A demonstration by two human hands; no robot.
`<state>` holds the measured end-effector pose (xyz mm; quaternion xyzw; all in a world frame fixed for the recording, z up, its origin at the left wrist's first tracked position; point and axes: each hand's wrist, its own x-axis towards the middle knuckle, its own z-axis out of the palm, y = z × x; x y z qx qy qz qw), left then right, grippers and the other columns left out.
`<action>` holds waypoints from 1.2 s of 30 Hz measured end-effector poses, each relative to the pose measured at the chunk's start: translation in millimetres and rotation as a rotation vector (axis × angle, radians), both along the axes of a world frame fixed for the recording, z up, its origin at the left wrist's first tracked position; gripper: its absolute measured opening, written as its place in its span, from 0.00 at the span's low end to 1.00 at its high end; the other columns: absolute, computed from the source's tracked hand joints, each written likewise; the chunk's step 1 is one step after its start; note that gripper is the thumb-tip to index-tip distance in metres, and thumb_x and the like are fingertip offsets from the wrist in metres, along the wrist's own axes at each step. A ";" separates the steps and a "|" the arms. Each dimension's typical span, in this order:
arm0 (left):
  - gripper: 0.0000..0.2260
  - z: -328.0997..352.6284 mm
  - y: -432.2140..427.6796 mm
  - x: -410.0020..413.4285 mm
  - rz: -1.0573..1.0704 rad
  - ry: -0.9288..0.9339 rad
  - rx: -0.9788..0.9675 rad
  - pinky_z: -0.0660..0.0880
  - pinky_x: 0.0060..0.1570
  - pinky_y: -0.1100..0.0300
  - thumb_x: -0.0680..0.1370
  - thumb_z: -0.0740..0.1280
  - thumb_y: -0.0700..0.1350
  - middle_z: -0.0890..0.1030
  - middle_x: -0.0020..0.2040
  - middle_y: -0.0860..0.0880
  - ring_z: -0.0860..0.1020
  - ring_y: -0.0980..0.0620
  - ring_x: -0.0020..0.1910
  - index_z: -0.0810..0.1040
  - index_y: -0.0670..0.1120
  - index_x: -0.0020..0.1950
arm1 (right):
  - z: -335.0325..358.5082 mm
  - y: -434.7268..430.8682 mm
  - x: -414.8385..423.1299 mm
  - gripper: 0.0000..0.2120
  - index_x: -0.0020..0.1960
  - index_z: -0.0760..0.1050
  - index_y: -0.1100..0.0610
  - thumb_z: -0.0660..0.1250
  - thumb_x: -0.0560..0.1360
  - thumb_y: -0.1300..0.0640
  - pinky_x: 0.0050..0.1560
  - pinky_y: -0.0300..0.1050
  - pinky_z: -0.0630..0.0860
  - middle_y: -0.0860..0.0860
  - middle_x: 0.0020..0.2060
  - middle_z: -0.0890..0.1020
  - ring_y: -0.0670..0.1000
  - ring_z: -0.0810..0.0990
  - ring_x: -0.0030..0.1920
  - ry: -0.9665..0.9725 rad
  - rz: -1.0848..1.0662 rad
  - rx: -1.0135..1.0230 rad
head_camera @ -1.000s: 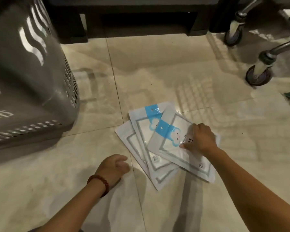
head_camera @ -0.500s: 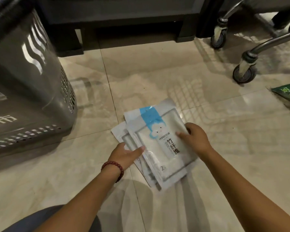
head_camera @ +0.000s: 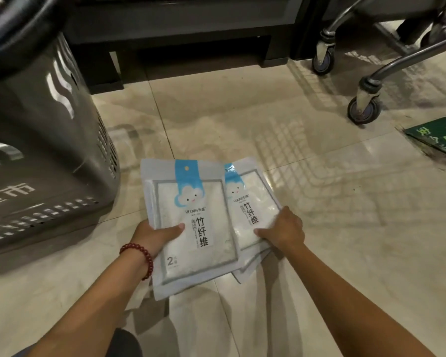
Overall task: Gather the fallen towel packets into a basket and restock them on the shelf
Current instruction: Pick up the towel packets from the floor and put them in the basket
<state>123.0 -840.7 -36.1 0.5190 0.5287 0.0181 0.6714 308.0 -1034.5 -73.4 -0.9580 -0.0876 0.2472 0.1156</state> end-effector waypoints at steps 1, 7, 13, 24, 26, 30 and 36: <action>0.10 0.4 4.8 -5.3 -0.004 -0.003 -0.006 0.79 0.44 0.51 0.69 0.75 0.39 0.84 0.42 0.47 0.82 0.46 0.42 0.80 0.46 0.47 | -1.5 1.9 -1.9 0.43 0.69 0.60 0.63 0.76 0.64 0.42 0.62 0.51 0.69 0.57 0.64 0.71 0.59 0.68 0.66 -0.013 0.025 -0.051; 0.10 -1.1 23.0 -31.3 0.110 -0.045 -0.006 0.77 0.45 0.52 0.69 0.74 0.36 0.83 0.43 0.46 0.81 0.47 0.42 0.79 0.46 0.46 | -1.5 17.4 -9.5 0.32 0.63 0.65 0.62 0.74 0.68 0.48 0.50 0.48 0.71 0.56 0.55 0.77 0.57 0.75 0.56 -0.250 0.105 -0.176; 0.10 1.7 40.5 -46.3 0.102 -0.060 -0.035 0.77 0.44 0.53 0.69 0.74 0.37 0.83 0.42 0.48 0.82 0.47 0.42 0.79 0.48 0.45 | 24.2 17.3 -10.5 0.04 0.47 0.70 0.55 0.64 0.76 0.55 0.37 0.44 0.68 0.47 0.40 0.76 0.50 0.75 0.42 -0.213 -0.078 0.522; 0.20 16.0 43.2 -42.0 0.106 -0.192 -0.359 0.79 0.47 0.46 0.67 0.73 0.48 0.83 0.51 0.40 0.82 0.41 0.49 0.78 0.45 0.57 | 46.2 44.5 -86.6 0.07 0.49 0.78 0.54 0.66 0.75 0.64 0.42 0.39 0.79 0.48 0.43 0.84 0.46 0.83 0.43 0.242 -0.110 1.020; 0.26 17.6 42.6 -41.1 0.091 -0.216 -0.354 0.77 0.52 0.42 0.62 0.75 0.47 0.82 0.53 0.40 0.81 0.40 0.51 0.77 0.44 0.59 | 39.7 57.3 -104.8 0.08 0.54 0.77 0.52 0.66 0.76 0.60 0.47 0.40 0.79 0.47 0.47 0.82 0.46 0.81 0.48 0.278 -0.007 0.974; 0.27 17.6 42.9 -45.0 0.110 -0.190 -0.243 0.75 0.55 0.38 0.59 0.76 0.41 0.83 0.51 0.39 0.81 0.39 0.50 0.78 0.43 0.57 | 27.1 70.7 -102.4 0.11 0.56 0.75 0.51 0.68 0.75 0.50 0.46 0.39 0.77 0.45 0.45 0.80 0.45 0.80 0.46 0.239 0.044 0.803; 0.16 9.0 41.4 -51.9 0.107 -0.130 -0.132 0.79 0.44 0.48 0.64 0.77 0.40 0.85 0.44 0.43 0.83 0.43 0.43 0.79 0.45 0.49 | 5.2 45.4 -25.4 0.37 0.67 0.64 0.62 0.75 0.67 0.47 0.60 0.50 0.68 0.58 0.64 0.71 0.58 0.68 0.66 -0.096 -0.004 0.173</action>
